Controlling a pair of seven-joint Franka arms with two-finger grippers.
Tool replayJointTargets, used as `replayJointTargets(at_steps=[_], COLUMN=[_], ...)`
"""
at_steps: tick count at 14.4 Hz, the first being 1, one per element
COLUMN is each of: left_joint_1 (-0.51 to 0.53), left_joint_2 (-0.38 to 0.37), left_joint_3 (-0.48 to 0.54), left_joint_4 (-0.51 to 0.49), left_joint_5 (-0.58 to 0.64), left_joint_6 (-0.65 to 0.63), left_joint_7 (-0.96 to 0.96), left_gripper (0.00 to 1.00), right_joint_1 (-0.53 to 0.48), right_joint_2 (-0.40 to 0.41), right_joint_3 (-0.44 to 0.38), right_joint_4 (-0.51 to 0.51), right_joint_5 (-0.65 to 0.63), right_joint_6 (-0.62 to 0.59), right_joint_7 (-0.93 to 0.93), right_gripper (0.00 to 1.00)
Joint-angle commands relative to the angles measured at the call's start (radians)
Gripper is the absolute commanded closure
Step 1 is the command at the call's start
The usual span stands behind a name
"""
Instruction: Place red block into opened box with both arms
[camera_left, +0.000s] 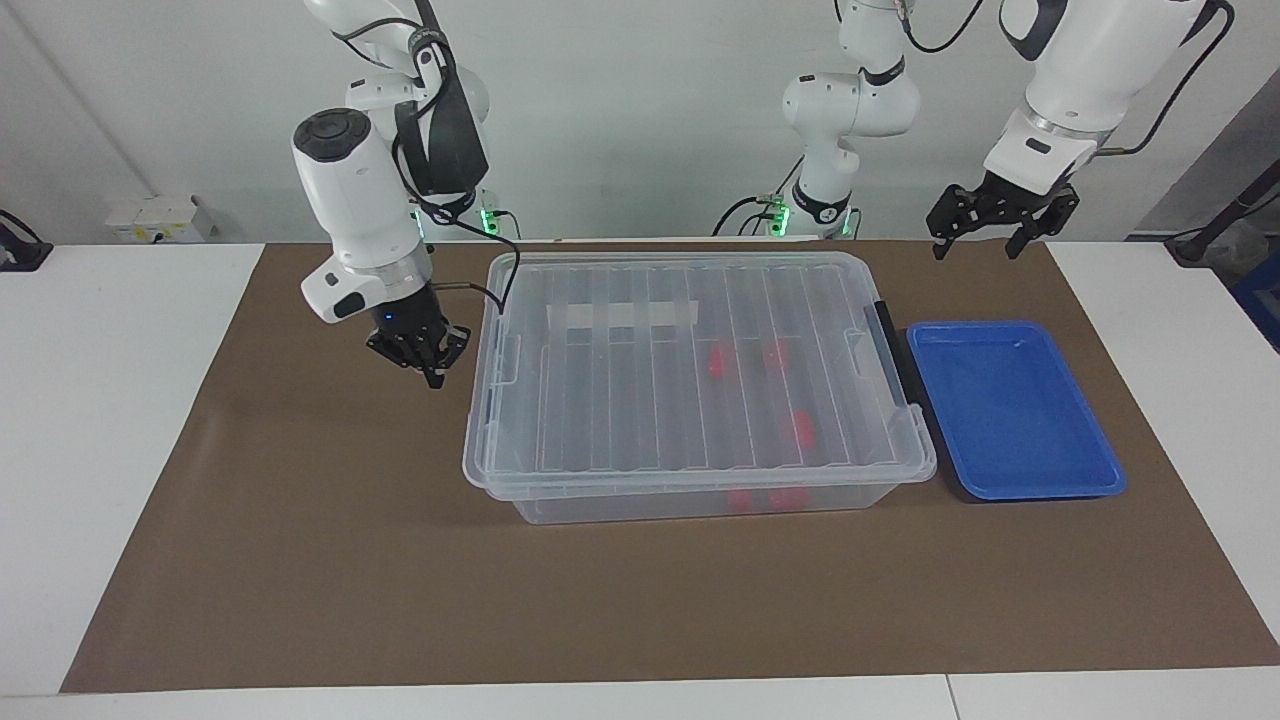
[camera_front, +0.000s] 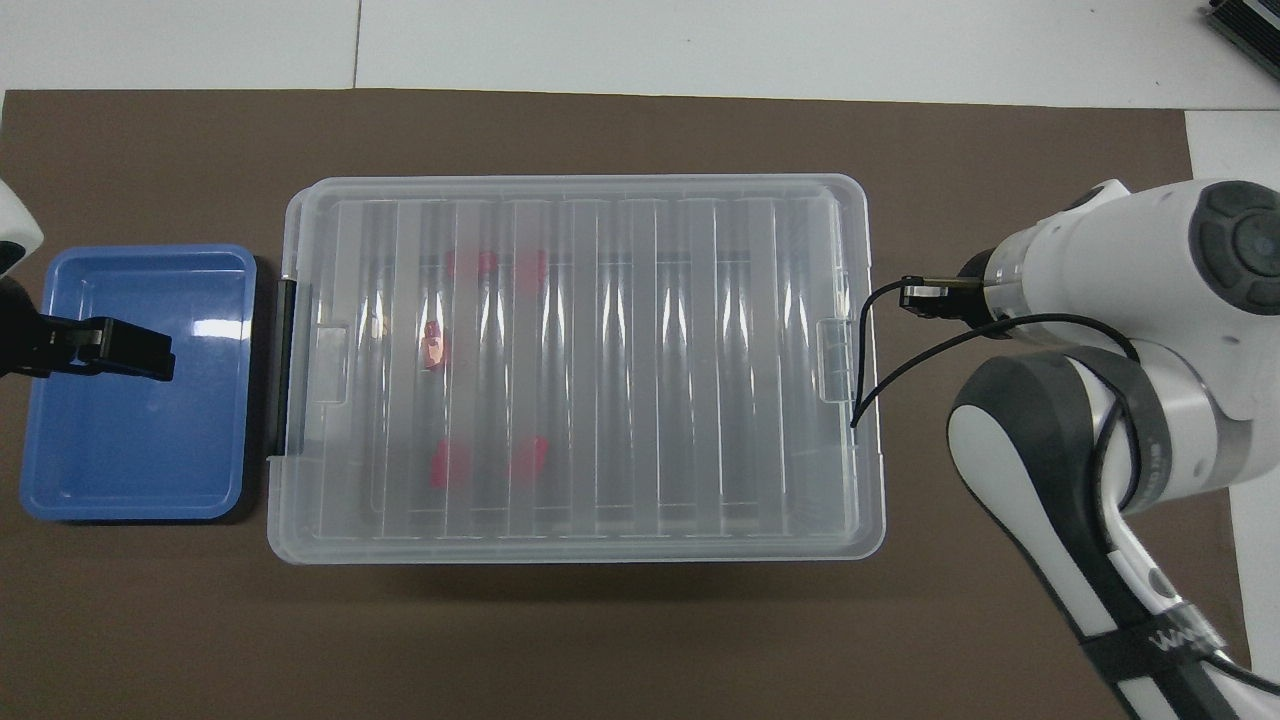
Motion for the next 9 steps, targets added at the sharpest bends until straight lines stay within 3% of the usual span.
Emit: replayJointTargets(at_steps=[1, 2, 9], left_joint_1=[0.009, 0.009, 0.009], left_joint_2=[-0.018, -0.018, -0.018], left_joint_3=[0.008, 0.008, 0.009], left_joint_4=[-0.009, -0.009, -0.009], left_joint_5=[-0.014, -0.016, -0.014], left_joint_6=[-0.002, 0.001, 0.001], left_joint_7=[-0.002, -0.003, -0.005], left_gripper=[0.0, 0.0, 0.0], right_joint_1=[-0.064, -0.084, -0.171], right_joint_2=[-0.016, -0.02, -0.045], right_joint_3=[0.008, 0.008, 0.001], right_joint_4=[0.055, 0.087, 0.274], right_joint_5=[0.013, 0.013, 0.011], right_joint_6=[-0.092, -0.124, -0.378], right_joint_7=[0.022, 0.022, 0.009], right_gripper=[0.07, 0.0, 0.0])
